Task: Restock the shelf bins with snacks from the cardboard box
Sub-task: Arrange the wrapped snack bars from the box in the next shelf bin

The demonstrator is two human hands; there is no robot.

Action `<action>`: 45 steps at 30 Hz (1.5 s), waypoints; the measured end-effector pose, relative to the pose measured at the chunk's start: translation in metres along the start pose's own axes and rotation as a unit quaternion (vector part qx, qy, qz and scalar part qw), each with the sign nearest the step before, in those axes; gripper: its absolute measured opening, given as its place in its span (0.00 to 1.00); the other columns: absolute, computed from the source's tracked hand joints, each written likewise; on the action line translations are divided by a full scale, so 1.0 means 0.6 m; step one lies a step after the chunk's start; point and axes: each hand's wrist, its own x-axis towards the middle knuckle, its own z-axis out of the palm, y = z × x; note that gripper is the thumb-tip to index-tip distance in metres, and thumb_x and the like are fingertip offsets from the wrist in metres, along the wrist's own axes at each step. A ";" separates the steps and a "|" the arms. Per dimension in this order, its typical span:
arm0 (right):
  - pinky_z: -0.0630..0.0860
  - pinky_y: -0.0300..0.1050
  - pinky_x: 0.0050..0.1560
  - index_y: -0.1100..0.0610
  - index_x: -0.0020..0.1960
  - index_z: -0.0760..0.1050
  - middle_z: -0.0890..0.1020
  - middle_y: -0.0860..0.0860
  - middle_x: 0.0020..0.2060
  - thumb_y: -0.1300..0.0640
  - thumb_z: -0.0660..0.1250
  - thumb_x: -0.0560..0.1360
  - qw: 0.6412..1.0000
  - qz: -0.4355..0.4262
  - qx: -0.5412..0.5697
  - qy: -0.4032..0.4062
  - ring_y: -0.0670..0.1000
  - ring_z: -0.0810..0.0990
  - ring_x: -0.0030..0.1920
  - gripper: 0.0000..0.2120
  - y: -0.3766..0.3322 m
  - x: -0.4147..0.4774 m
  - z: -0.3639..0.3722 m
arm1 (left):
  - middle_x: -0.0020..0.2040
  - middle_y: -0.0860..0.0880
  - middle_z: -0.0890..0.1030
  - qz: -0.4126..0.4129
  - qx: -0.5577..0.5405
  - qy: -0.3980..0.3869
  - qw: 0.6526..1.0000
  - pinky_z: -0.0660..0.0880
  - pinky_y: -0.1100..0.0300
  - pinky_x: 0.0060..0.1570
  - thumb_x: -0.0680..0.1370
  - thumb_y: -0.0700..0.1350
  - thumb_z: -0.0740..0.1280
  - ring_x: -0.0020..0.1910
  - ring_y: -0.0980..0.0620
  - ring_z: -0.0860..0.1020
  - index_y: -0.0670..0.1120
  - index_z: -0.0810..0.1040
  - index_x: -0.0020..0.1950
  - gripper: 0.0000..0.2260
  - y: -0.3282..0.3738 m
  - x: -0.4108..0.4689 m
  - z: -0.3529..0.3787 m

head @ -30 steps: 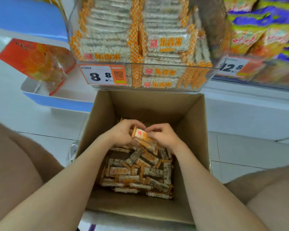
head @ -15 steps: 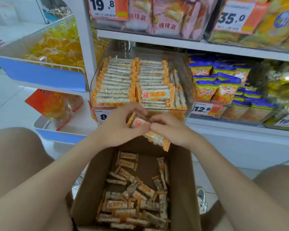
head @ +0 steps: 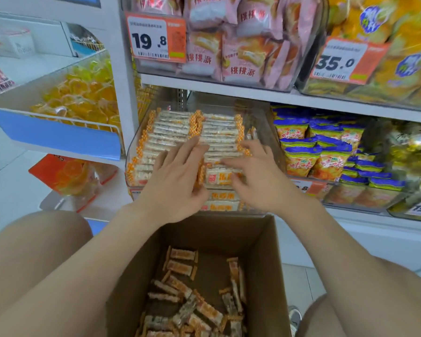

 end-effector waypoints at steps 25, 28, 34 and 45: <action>0.45 0.64 0.83 0.57 0.86 0.46 0.46 0.57 0.85 0.43 0.44 0.81 0.997 0.062 -0.031 0.026 0.61 0.39 0.84 0.36 -0.036 -0.007 0.069 | 0.82 0.45 0.64 -0.069 0.185 -0.010 0.980 0.57 0.27 0.73 0.84 0.69 0.46 0.80 0.34 0.62 0.55 0.57 0.84 0.32 -0.013 -0.021 0.027; 0.53 0.64 0.81 0.56 0.84 0.52 0.55 0.59 0.83 0.44 0.54 0.78 0.994 0.077 -0.014 0.072 0.63 0.50 0.83 0.37 -0.045 -0.009 0.052 | 0.82 0.45 0.63 -0.062 0.152 -0.017 0.986 0.57 0.28 0.74 0.84 0.67 0.48 0.80 0.35 0.62 0.55 0.56 0.84 0.31 -0.018 -0.022 0.023; 0.72 0.46 0.54 0.53 0.58 0.79 0.78 0.49 0.53 0.54 0.63 0.74 0.962 -0.002 0.074 0.264 0.51 0.75 0.55 0.14 -0.079 -0.072 0.023 | 0.73 0.44 0.72 -0.033 0.079 0.132 0.987 0.62 0.36 0.73 0.80 0.60 0.63 0.75 0.38 0.67 0.46 0.70 0.75 0.27 0.010 -0.041 0.001; 0.83 0.54 0.46 0.56 0.50 0.80 0.81 0.53 0.45 0.48 0.70 0.81 0.911 0.049 0.014 -0.410 0.56 0.83 0.46 0.11 -0.037 -0.152 0.210 | 0.56 0.50 0.81 -0.002 0.071 -0.391 0.918 0.78 0.53 0.46 0.82 0.53 0.65 0.53 0.46 0.81 0.53 0.78 0.62 0.11 0.001 -0.160 0.194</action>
